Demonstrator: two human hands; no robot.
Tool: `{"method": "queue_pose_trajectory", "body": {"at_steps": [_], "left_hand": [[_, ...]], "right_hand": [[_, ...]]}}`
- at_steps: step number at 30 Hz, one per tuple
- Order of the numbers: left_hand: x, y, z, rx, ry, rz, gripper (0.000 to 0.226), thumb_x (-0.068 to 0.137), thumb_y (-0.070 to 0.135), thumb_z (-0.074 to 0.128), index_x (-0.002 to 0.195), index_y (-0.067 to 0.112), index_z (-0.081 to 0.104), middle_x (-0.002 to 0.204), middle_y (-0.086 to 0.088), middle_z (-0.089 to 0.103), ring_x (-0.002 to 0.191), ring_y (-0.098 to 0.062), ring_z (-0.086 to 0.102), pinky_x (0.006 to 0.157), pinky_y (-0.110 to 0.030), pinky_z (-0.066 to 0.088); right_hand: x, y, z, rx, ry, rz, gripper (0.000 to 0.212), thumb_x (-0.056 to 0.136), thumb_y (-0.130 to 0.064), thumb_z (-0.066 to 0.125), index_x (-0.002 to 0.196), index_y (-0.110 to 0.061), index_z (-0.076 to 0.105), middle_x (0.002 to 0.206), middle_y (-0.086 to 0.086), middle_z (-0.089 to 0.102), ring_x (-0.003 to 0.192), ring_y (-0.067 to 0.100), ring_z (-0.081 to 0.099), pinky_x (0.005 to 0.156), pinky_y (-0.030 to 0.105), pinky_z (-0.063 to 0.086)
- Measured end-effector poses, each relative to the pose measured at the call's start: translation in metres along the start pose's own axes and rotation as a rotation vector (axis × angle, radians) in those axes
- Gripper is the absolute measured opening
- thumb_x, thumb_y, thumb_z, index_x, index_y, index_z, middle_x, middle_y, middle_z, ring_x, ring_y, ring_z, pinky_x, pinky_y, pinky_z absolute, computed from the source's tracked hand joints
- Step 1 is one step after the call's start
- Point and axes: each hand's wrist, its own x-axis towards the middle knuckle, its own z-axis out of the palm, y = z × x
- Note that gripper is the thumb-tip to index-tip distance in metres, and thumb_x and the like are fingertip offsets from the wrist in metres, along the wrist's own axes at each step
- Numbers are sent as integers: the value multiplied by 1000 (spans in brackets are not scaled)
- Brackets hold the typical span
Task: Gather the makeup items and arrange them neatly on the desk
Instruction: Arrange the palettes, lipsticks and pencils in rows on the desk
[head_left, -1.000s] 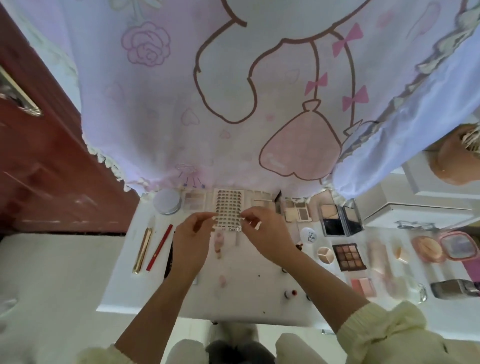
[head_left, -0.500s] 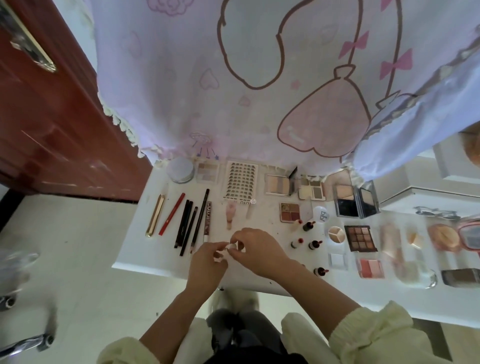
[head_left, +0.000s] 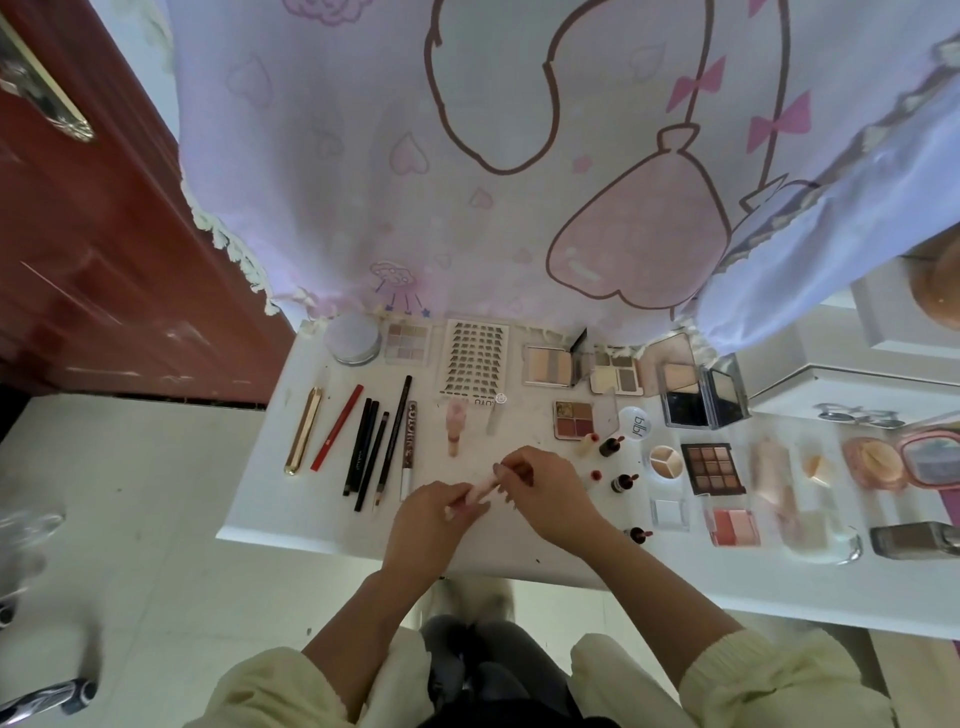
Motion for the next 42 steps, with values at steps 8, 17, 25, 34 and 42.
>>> {"method": "queue_pose_trajectory", "body": {"at_steps": [8,17,25,34,42], "left_hand": [[3,17,-13,-115,20,121,18,87,36,66,96,21,72,74,11,57,67,-4,50,64,-9,38],[2,36,-24,-310,7,143,13,87,31,68,99,28,73,74,11,69,71,1,62,66,-10,45],[-3,45,-9,38,-137,271,26,102,42,29,103,21,46,73,13,48,61,-7,47,53,-12,32],[-9,45,-15,-192,-168,180,35,100,46,32,75,23,42,57,9,43,50,-4,38,52,-20,42],[-4,41,1,-395,-195,80,19,102,35,37,96,22,49,78,5,68,75,-7,64,81,-29,54]], "right_hand": [[-7,2,-28,380,41,74,15,93,-22,64,87,-8,67,69,1,71,58,10,64,59,21,53],[-13,0,-43,610,63,88,19,90,-16,66,92,3,68,70,9,69,57,13,61,58,21,52],[-16,-3,-49,360,30,-32,21,92,-22,64,88,-1,68,66,-1,68,52,4,54,54,16,44],[-10,-5,-97,401,-28,-98,13,91,-7,62,93,5,67,65,-5,70,56,4,56,55,17,46],[-6,5,-104,584,97,71,22,83,-10,72,95,7,67,74,12,72,60,17,64,59,26,54]]}}
